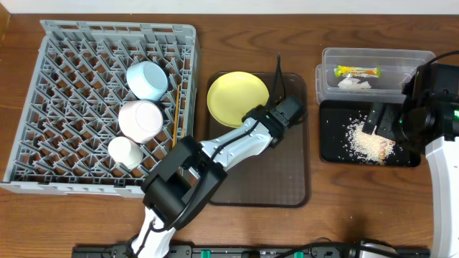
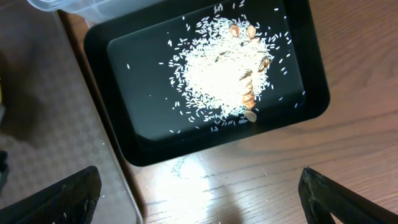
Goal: Sort waste into correct bins and load items into the dishwasher
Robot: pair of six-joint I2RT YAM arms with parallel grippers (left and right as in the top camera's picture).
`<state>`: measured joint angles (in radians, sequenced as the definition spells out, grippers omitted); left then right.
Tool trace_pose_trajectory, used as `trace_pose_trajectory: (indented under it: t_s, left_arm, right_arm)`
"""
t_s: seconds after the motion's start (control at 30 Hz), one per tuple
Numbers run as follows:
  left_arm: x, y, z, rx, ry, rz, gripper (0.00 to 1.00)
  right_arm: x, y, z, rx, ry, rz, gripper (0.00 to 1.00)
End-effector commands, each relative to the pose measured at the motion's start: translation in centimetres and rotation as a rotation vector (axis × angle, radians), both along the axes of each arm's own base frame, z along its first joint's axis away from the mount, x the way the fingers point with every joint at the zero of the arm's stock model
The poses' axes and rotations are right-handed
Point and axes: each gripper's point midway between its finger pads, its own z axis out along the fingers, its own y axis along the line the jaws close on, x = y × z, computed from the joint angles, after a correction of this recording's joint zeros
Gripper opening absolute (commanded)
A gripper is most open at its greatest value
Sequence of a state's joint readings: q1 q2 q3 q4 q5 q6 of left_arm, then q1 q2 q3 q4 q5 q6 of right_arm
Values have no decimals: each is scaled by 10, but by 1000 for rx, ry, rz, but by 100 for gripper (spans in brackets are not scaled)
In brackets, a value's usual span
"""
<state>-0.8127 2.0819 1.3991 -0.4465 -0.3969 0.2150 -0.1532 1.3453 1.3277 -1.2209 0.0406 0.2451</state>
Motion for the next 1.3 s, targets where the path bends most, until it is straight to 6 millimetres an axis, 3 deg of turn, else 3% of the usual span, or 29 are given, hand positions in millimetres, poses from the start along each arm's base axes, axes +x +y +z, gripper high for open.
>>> trace_pose_trajectory:
  t_s: [0.0,0.33,0.67,0.9,1.0,1.13,1.27]
  left_arm:
    - [9,7,44,-11,-98,20,8]
    - [10,6,113,-123,-202,26,8]
    - [7,10,151,-183,-259,30,8]
    - [18,38,191,-244,-325,92,8]
    - [25,54,199,-275,-335,133,8]
    - [29,60,197,-368,-267,138,8]
    - [40,78,194,-458,-227,220,8]
  right_arm:
    - [2,-2,7,-2,-19,-9,99]
    - [2,-2,7,-2,-19,-9,99]
    - [2,-2,7,-2,-19,-9,99]
    - [2,-2,7,-2,-19,-9,99]
    - [2,-2,7,-2,-19,-9,99]
    - [2,-2,7,-2,-19,-9,99]
    - [2,-2,7,-2,-18,-9,99]
